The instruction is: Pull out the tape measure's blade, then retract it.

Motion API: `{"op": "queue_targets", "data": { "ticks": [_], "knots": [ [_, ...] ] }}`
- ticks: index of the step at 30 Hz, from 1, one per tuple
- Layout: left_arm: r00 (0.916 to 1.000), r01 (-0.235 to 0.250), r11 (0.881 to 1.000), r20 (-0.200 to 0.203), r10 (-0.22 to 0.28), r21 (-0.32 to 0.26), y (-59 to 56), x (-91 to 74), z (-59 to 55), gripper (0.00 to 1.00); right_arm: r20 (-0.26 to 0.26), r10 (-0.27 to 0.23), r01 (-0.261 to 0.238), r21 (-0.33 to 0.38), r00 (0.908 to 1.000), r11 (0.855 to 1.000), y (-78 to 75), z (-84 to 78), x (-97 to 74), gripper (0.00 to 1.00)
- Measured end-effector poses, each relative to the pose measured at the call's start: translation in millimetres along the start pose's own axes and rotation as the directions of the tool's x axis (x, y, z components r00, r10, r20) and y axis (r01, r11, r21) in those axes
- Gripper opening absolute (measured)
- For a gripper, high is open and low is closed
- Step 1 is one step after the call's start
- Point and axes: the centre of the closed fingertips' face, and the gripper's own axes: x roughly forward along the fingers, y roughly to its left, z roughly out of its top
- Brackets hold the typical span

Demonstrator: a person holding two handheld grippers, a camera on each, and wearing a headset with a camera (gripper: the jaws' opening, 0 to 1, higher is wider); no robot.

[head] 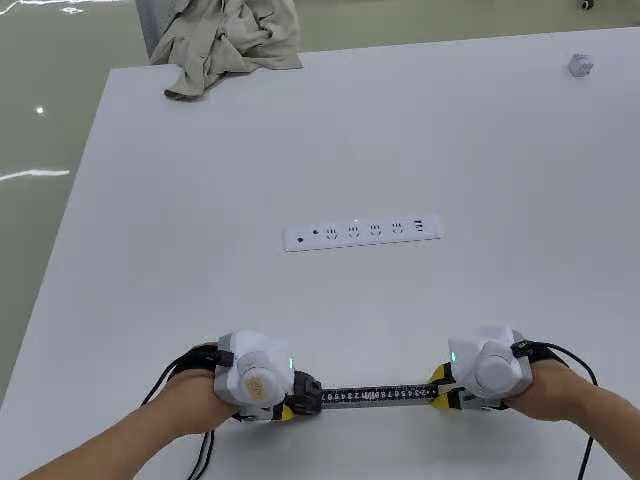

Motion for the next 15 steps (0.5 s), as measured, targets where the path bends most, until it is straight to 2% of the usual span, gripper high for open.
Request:
{"op": "queue_targets", "data": {
  "ticks": [15],
  "knots": [
    [1.0000,-0.002,1.000,-0.003,0.002,-0.001,-0.2,0.0,0.3,0.33,-0.016,-0.010,0.011,0.016,0.9998,1.000,-0.8,-17.8,-10.4,0.11]
  ]
}}
